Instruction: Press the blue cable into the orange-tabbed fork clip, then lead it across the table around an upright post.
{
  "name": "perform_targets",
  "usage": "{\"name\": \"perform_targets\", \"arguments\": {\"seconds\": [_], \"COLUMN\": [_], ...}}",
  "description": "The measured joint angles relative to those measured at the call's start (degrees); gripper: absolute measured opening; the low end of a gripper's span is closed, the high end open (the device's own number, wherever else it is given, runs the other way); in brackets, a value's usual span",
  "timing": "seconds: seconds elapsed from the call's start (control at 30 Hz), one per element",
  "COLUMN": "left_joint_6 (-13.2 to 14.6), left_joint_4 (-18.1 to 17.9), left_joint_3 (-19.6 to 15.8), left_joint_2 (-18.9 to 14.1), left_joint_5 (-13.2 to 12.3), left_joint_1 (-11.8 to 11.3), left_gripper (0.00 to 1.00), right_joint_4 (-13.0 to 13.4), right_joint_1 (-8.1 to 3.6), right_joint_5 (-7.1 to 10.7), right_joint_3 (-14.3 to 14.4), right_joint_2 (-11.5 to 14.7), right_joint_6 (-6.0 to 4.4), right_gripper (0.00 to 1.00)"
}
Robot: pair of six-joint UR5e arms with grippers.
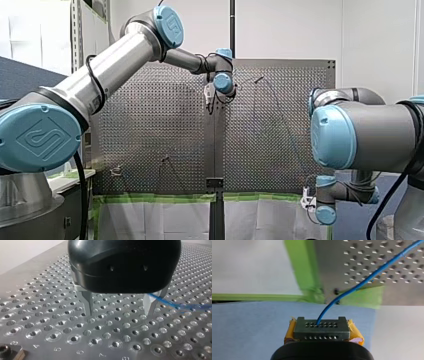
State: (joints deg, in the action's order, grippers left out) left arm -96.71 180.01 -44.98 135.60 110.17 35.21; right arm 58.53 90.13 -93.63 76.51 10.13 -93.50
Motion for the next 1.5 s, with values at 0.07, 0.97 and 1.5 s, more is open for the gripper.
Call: {"name": "perform_targets", "arguments": {"seconds": [0.07, 0.97, 1.5], "left_joint_6": [0.01, -1.42, -8.86], "left_joint_4": [0.00, 1.50, 2.69], "left_joint_3": [0.00, 0.25, -3.28], "left_joint_2": [-0.03, -0.05, -3.22], "left_joint_5": [-0.01, -2.16, -9.42], "left_joint_1": [-0.01, -0.21, -0.96], "left_gripper": [1.00, 1.00, 1.00], "right_joint_4": [0.06, 1.23, 1.20], "right_joint_1": [-0.17, -1.15, -1.14], "right_joint_5": [0.92, 8.29, 8.27], "right_joint_3": [0.00, 0.09, 0.09], "right_joint_2": [-0.93, -1.74, -1.73], "right_joint_6": [-0.18, -3.81, -3.91], "right_gripper": [0.00, 0.00, 0.00]}}
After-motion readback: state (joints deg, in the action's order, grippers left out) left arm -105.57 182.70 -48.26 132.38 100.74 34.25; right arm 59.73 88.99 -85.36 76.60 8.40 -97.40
